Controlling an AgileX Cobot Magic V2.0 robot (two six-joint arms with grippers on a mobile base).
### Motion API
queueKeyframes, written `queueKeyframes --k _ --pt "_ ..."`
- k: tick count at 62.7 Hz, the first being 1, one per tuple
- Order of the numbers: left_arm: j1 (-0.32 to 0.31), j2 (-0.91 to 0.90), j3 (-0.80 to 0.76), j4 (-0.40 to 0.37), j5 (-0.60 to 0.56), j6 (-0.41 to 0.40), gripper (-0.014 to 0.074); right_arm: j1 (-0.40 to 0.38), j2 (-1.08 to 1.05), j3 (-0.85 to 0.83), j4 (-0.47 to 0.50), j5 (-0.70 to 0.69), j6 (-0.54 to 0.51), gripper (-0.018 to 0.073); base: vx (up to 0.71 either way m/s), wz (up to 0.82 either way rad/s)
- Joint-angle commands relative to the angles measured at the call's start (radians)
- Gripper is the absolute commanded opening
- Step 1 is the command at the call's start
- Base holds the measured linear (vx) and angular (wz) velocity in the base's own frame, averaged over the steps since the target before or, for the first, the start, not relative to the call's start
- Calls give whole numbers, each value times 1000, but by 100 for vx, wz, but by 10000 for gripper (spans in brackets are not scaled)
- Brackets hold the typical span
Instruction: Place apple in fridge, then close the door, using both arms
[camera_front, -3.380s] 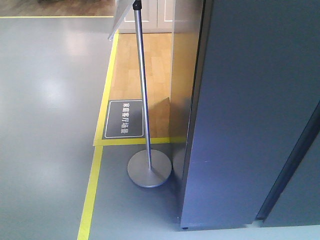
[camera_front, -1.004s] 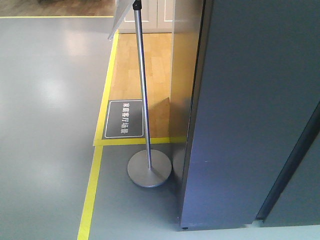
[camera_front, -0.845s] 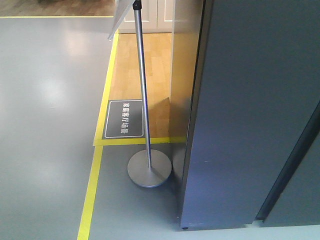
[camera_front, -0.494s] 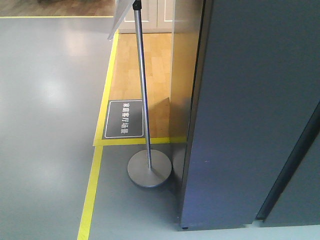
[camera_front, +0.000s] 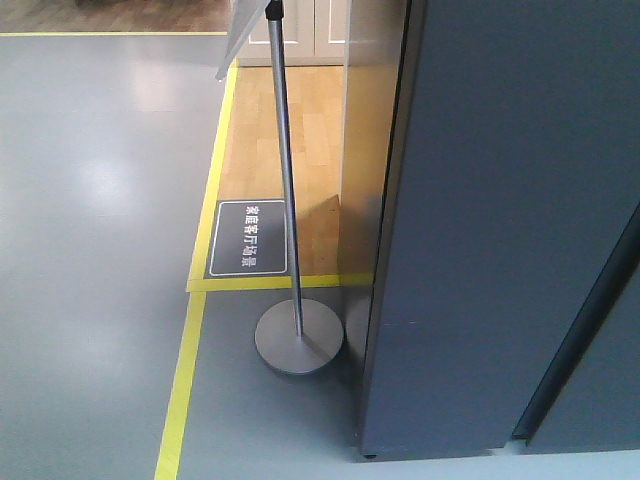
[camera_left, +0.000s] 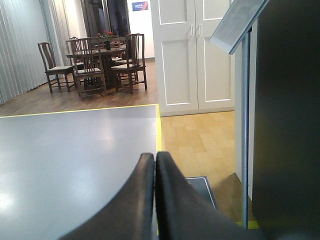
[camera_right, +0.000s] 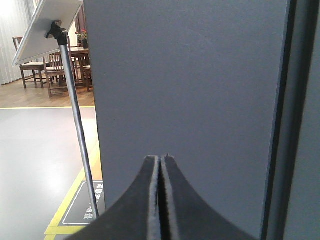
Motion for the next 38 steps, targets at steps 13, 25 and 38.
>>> queueKeyframes --k 13,25,38 --pt "0 -17 27 -5 -75 -10 -6 -6 -15 15 -64 -80 14 -3 0 0" --pt "0 -17 27 -5 -75 -10 -6 -6 -15 15 -83 -80 62 -3 0 0" --pt "0 -17 27 -5 -75 -10 -6 -6 -15 15 -121 -80 94 -3 0 0"
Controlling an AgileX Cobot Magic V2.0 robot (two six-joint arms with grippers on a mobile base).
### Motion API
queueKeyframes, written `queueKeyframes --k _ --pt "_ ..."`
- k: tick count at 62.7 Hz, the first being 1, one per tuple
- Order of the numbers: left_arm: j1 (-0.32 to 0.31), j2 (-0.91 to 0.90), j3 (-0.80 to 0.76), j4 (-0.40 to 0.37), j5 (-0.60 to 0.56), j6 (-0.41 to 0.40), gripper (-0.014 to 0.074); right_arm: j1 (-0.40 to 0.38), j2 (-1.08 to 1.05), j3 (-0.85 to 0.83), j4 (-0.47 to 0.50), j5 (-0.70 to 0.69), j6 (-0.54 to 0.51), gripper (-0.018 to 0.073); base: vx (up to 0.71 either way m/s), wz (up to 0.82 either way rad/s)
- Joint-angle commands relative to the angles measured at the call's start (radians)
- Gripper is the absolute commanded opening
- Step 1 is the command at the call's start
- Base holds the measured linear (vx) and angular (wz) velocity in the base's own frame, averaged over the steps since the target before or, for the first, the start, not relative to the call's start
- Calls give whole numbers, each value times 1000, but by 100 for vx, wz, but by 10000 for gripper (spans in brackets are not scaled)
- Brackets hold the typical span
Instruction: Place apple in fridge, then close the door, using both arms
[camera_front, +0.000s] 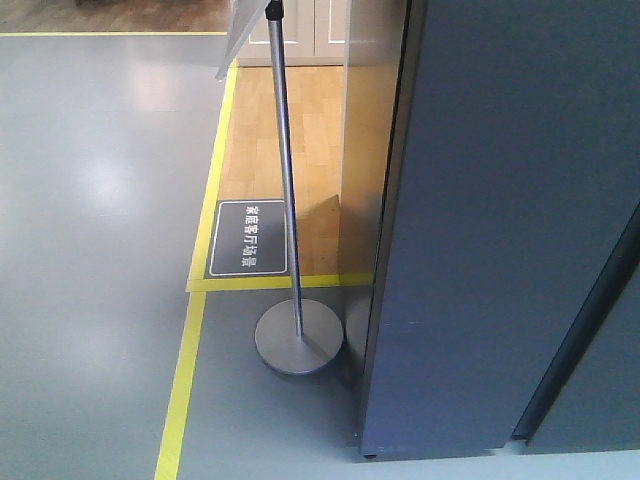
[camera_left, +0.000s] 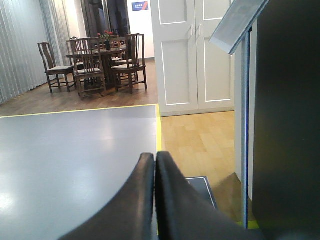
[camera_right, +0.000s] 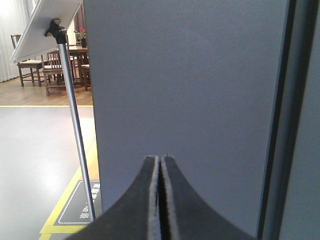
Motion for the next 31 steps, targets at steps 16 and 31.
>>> queueKeyframes --k 16,31 --pt "0 -17 27 -5 -75 -10 -6 -6 -15 14 -12 -80 2 -3 0 0" --pt "0 -17 27 -5 -75 -10 -6 -6 -15 14 -12 -80 -1 -3 0 0"
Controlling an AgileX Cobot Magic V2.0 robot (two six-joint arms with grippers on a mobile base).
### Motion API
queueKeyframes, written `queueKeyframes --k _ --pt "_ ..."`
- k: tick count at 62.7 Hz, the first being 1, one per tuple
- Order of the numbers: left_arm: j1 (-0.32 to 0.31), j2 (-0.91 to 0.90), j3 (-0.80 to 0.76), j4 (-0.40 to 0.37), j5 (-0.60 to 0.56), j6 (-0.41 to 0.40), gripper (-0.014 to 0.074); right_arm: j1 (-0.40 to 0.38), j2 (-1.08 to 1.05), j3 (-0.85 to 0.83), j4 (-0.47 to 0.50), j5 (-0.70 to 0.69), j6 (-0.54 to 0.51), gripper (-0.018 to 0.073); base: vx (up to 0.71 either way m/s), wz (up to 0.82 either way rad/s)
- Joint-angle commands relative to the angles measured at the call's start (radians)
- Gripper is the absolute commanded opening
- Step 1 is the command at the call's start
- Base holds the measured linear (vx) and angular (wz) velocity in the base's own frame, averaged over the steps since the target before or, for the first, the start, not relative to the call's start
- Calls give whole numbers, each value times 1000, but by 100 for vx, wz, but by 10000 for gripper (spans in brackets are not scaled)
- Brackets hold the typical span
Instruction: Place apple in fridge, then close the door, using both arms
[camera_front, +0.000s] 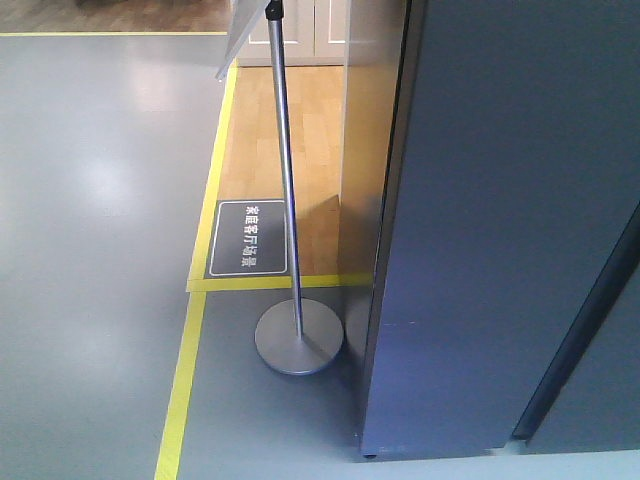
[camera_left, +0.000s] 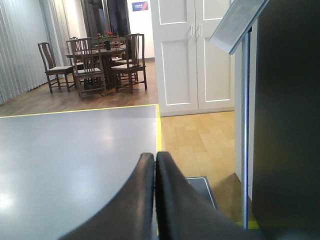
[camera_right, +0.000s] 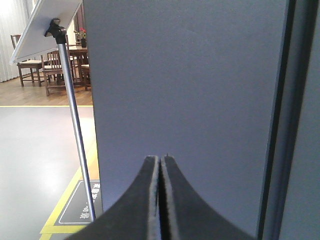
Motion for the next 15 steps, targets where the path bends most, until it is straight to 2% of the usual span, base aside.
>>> queueKeyframes --k 1,15 --pt "0 -17 27 -5 -75 -10 -6 -6 -15 14 -9 -80 -7 -3 0 0" --pt "0 -17 27 -5 -75 -10 -6 -6 -15 14 -9 -80 -7 -3 0 0"
